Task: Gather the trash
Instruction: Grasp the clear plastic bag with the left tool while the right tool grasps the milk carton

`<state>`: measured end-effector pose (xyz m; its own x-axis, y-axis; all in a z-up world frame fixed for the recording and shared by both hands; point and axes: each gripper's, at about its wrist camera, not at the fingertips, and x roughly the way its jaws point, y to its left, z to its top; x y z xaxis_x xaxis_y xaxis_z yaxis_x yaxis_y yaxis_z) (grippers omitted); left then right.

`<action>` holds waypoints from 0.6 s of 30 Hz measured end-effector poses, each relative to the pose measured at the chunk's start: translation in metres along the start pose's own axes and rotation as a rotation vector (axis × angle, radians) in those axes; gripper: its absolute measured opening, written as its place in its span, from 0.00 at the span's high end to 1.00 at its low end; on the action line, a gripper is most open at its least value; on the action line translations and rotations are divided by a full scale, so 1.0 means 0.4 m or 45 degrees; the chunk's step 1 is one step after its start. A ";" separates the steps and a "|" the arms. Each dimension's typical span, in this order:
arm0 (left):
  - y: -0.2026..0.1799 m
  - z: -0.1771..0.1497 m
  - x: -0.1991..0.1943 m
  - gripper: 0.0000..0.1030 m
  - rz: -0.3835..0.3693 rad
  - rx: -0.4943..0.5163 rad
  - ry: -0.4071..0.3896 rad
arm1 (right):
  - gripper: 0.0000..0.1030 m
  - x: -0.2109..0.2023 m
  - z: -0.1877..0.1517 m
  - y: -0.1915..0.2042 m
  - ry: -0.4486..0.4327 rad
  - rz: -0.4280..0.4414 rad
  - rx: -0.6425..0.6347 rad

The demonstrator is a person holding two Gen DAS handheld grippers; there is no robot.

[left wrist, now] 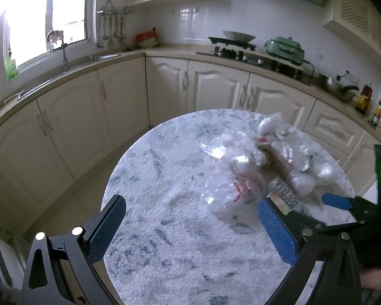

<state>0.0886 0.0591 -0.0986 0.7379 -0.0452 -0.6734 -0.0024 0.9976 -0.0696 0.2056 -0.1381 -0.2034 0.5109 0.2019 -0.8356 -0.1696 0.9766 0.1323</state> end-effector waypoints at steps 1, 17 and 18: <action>0.003 0.005 0.009 0.01 0.003 0.002 0.005 | 0.00 0.014 0.001 0.000 0.010 0.003 -0.002; -0.080 0.034 0.171 0.01 -0.015 0.071 0.070 | 0.34 0.051 -0.017 -0.051 0.002 0.049 -0.034; -0.090 0.038 0.190 0.01 -0.014 0.081 0.075 | 0.34 0.041 -0.021 -0.060 -0.003 0.050 -0.026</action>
<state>0.1552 0.0208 -0.1361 0.6966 -0.0571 -0.7151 0.0494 0.9983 -0.0316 0.2109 -0.1590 -0.2248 0.5056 0.2406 -0.8285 -0.2070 0.9661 0.1543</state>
